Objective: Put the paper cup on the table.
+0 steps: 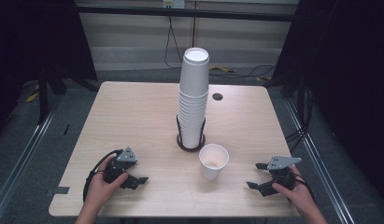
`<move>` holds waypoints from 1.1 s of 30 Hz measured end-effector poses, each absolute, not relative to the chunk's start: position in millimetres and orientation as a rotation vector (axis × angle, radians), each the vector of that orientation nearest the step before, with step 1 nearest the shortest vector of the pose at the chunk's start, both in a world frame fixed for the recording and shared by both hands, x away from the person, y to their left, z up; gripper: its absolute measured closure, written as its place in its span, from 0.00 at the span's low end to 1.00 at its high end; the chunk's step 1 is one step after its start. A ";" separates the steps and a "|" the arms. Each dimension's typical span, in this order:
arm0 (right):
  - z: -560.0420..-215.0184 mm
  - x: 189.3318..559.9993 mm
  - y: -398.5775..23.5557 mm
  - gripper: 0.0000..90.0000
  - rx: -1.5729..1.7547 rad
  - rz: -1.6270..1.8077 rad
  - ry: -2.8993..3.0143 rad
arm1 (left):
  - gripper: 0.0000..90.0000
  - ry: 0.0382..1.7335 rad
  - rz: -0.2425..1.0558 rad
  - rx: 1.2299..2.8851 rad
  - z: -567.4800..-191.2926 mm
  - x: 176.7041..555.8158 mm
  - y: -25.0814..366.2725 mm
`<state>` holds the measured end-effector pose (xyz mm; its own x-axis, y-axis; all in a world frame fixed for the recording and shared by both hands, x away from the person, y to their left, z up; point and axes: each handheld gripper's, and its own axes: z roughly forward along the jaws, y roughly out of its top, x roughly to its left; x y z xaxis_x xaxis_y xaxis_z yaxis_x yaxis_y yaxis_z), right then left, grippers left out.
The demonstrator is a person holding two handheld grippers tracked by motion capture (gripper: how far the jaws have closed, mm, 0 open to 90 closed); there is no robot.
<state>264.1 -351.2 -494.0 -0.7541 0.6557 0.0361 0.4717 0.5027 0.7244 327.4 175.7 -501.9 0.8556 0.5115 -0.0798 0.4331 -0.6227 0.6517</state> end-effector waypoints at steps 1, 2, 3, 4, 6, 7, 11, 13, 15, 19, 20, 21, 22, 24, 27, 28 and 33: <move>-494.7 264.1 -351.9 0.16 0.966 1.089 2.506 | 0.18 0.682 0.150 2.338 -501.6 327.7 176.9; -495.2 264.0 -352.3 0.16 0.965 1.086 2.505 | 0.18 0.685 0.158 2.337 -502.1 327.7 177.7; -496.1 263.9 -352.9 0.16 0.966 1.089 2.504 | 0.18 0.681 0.164 2.335 -502.6 327.9 178.8; -497.2 264.0 -353.4 0.16 0.970 1.095 2.505 | 0.18 0.683 0.173 2.329 -503.3 327.9 179.7; -499.0 263.7 -353.9 0.16 0.979 1.090 2.500 | 0.17 0.673 0.188 2.328 -504.3 328.3 181.9; -499.0 263.6 -354.0 0.16 0.977 1.086 2.502 | 0.17 0.677 0.192 2.316 -505.4 327.7 182.4; -499.3 263.2 -353.6 0.16 0.970 1.070 2.500 | 0.16 0.674 0.212 2.295 -507.6 327.7 185.5; -499.3 263.1 -353.3 0.16 0.968 1.065 2.499 | 0.16 0.673 0.210 2.278 -509.0 327.3 185.9; -499.4 262.7 -352.6 0.16 0.962 1.053 2.498 | 0.16 0.666 0.223 2.270 -510.0 326.9 187.3; -499.5 262.0 -351.7 0.16 0.961 1.044 2.496 | 0.14 0.668 0.235 2.236 -513.2 325.1 188.9; -499.6 262.2 -351.7 0.16 0.961 1.045 2.496 | 0.14 0.669 0.239 2.238 -513.4 324.8 189.6; -499.6 262.2 -351.7 0.16 0.962 1.045 2.496 | 0.13 0.665 0.245 2.228 -514.4 324.8 190.1; -499.7 262.2 -351.7 0.16 0.962 1.045 2.496 | 0.13 0.674 0.238 2.224 -514.7 324.3 190.1; -499.7 262.3 -351.7 0.15 0.960 1.043 2.495 | 0.12 0.677 0.240 2.223 -514.8 324.2 189.9; -499.7 261.8 -351.5 0.15 0.956 1.041 2.492 | 0.11 0.680 0.248 2.227 -514.7 324.6 190.1; -499.7 261.6 -351.4 0.15 0.954 1.041 2.491 | 0.10 0.684 0.244 2.227 -514.8 324.8 189.9; -499.8 261.3 -351.4 0.15 0.956 1.040 2.488 | 0.03 0.680 0.241 2.246 -515.8 325.8 187.9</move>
